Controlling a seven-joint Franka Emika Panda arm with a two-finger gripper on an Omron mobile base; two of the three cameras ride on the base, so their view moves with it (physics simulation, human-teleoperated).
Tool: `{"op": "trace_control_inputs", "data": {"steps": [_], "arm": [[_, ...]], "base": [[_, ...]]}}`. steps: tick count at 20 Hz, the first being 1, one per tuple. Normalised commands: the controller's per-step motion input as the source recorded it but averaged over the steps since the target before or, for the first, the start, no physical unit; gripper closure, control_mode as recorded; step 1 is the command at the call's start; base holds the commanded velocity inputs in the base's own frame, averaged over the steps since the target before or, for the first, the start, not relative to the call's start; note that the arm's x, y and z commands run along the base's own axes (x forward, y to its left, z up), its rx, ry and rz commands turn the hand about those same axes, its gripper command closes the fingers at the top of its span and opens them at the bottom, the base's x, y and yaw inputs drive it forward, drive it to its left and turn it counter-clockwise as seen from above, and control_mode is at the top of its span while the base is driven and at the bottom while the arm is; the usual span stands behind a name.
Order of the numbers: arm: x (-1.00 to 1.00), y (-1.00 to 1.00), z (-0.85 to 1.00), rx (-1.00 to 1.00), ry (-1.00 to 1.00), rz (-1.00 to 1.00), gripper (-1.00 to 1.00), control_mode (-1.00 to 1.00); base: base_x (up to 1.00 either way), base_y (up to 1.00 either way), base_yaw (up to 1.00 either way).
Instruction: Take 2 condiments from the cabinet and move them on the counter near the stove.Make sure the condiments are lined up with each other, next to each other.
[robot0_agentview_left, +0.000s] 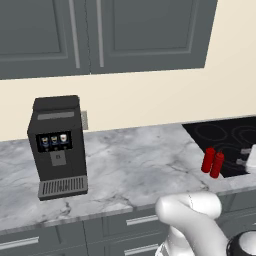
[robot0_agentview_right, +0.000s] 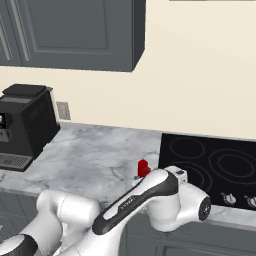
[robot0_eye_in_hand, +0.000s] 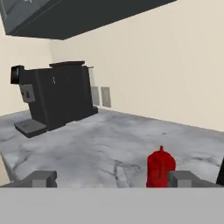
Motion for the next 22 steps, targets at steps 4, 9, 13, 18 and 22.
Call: {"op": "trace_control_inputs", "data": {"steps": [4,9,13,18,22], "arm": [[0.0,0.5,0.53,-0.17,0.34,-0.15,-1.0,-1.0],[-0.01,0.57,0.21,-0.18,0.25,-0.15,-1.0,-1.0],[0.0,0.76,0.0,-0.17,0.05,-0.12,-1.0,-1.0],[0.0,0.62,0.02,-0.11,0.0,-0.12,-1.0,-1.0],[0.0,0.57,0.06,-0.11,0.03,-0.11,-1.0,-1.0]], "base": [[0.0,0.0,0.0],[0.0,0.0,0.0],[0.0,0.0,0.0],[0.0,0.0,0.0],[0.0,0.0,0.0]]}}
